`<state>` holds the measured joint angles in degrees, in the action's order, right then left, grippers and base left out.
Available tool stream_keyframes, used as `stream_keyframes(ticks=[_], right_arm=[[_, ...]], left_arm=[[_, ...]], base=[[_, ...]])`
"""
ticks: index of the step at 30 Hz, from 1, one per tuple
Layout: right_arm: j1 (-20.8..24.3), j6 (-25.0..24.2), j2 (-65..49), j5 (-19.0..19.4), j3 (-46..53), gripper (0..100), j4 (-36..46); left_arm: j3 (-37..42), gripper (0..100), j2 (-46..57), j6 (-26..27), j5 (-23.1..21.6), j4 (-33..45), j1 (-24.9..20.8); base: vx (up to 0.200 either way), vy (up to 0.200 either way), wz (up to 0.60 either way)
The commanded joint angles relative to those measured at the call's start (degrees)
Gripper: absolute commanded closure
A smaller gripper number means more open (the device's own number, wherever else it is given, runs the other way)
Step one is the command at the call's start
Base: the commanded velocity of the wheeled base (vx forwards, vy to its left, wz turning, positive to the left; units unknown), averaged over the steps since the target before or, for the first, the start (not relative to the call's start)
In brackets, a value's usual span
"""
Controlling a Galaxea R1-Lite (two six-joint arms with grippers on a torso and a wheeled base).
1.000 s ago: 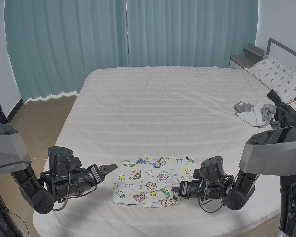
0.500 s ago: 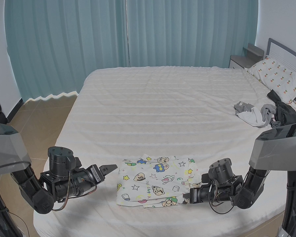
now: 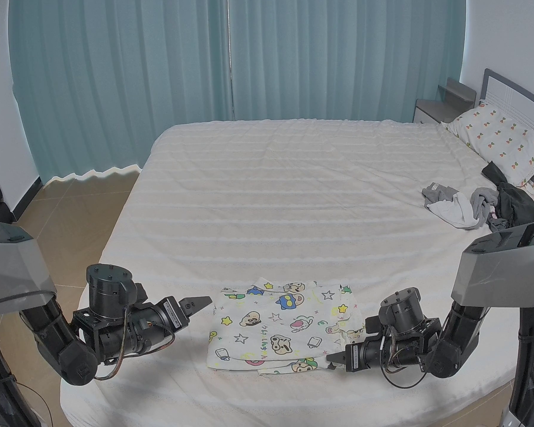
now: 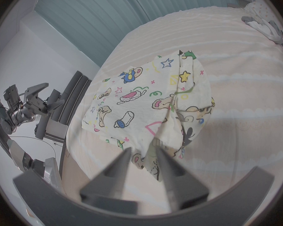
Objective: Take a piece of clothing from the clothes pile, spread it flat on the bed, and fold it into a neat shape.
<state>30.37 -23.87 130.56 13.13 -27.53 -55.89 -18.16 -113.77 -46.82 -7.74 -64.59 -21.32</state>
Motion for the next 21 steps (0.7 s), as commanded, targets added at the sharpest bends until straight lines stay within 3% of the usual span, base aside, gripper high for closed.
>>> stream_keyframes(ticks=[1, 4, 7, 13, 21], right_arm=[[-2.42, 2.95, -0.83, -0.03, 1.07, 0, -0.88], [-5.58, 2.60, -3.30, 0.49, -1.04, 0, -1.41], [-7.43, 1.63, -3.30, 0.41, -6.22, 0, -1.15], [-7.78, -4.78, 1.36, 0.41, -17.65, 0, 2.72], [-7.60, -6.01, 8.66, 1.20, -25.38, 0, 5.27]], left_arm=[[-0.64, 0, -1.89, -0.02, -0.08, -0.01, 1.19], [-1.08, 0, -2.59, -0.20, -0.78, -0.01, 2.42], [-0.82, 0, -2.50, -1.87, -4.83, -0.10, 3.13], [-0.29, 0, -2.59, -3.80, -11.68, -0.10, 5.24], [0.50, 0, -3.38, -3.89, -14.32, -0.10, 5.59]], base=[[0.000, 0.000, 0.00], [0.000, 0.000, 0.00], [0.000, 0.000, 0.00], [0.000, 0.000, 0.00], [0.000, 0.000, 0.00]])
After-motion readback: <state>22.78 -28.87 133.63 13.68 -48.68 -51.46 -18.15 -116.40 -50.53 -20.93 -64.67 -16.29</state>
